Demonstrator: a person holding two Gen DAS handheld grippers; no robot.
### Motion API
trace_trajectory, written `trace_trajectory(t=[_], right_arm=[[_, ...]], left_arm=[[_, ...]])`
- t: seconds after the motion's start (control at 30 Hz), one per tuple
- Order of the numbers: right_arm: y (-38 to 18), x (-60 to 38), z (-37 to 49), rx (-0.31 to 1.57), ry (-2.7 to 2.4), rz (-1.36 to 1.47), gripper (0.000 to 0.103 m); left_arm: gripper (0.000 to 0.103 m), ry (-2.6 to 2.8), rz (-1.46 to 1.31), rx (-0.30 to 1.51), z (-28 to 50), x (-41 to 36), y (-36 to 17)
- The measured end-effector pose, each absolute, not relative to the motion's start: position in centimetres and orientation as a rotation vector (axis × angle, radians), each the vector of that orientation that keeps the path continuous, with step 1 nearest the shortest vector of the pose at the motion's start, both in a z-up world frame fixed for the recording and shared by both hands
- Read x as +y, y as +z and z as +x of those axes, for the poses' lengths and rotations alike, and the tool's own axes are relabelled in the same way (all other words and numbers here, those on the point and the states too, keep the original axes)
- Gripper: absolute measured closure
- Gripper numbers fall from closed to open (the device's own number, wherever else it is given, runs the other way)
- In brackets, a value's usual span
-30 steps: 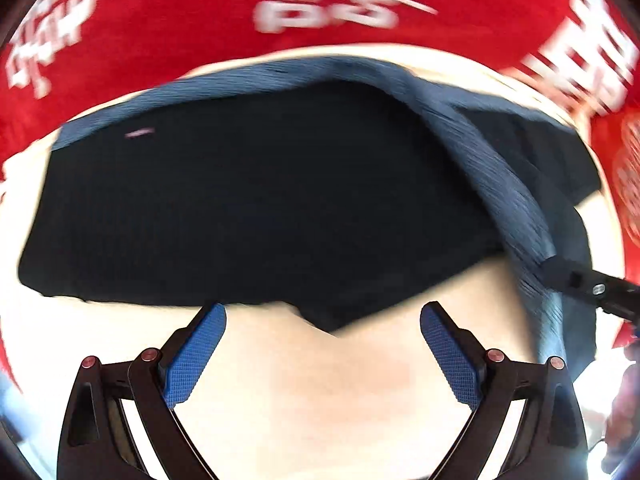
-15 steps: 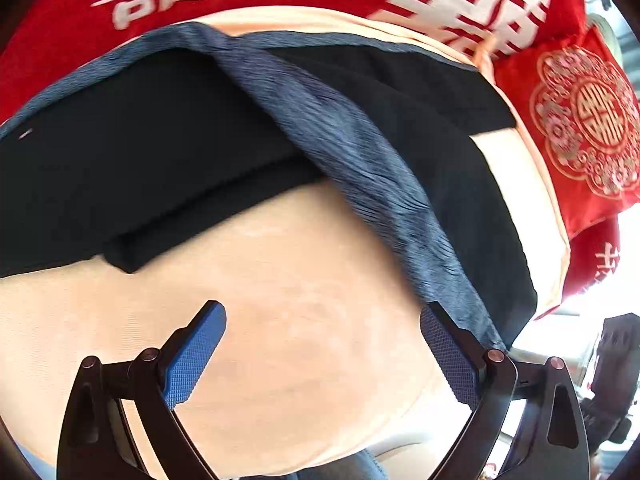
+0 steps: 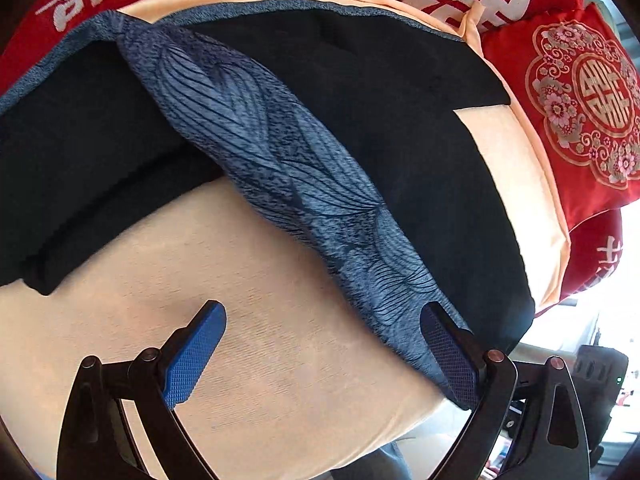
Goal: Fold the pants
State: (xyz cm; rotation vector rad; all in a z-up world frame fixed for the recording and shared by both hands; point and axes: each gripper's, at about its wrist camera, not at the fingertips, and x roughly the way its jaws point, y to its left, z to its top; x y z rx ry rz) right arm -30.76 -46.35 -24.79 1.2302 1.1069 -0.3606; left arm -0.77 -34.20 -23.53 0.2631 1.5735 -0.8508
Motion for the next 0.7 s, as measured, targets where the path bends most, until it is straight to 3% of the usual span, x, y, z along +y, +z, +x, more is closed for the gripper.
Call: trace_trajectory(t=[0.1,0.2,0.23,0.27,0.33,0.4,0.43,0.47,0.7], right_arm=[[-25.8,-46.7,-29.8,1.116,-0.272,1.275,0.05],[-26.5,-47.1,-29.5,1.141,-0.214,1.326,0.074],[-26.6,-47.3,-29.4,1.154,-0.212,1.33,0.091],[-26.6,-47.6,-29.3,1.163,-0.209,1.335,0.1],[-26.0,-48.3,-29.3,1.148,-0.164,1.361,0.1],[-24.8,-49.1,-28.7,1.135,-0.109,1.357,0.1],[-24.3,-49.5,-28.4,1.135,-0.089,1.35,0.1],[-24.0,-50.1,-27.9,1.134,-0.071,1.346,0.1],[-21.0,-55.0,-25.4,1.066,0.036,1.378,0.1]], left_arm=[[0.005,-0.875,0.225,1.601,-1.4,-35.0,-23.4],[0.005,-0.879,0.234,1.618,-2.1,-35.9,-23.4],[0.005,-0.877,0.241,1.618,-2.2,-36.2,-23.4],[0.005,-0.875,0.234,1.623,-2.2,-36.5,-23.4],[0.015,-0.875,0.183,1.649,-2.0,-36.8,-23.3],[0.05,-0.879,0.135,1.678,-1.6,-37.0,-23.4],[0.06,-0.881,0.113,1.692,-1.4,-37.0,-23.5],[0.078,-0.872,0.076,1.717,-1.1,-37.1,-23.7],[0.081,-0.871,-0.064,1.665,0.5,-38.5,-19.5]])
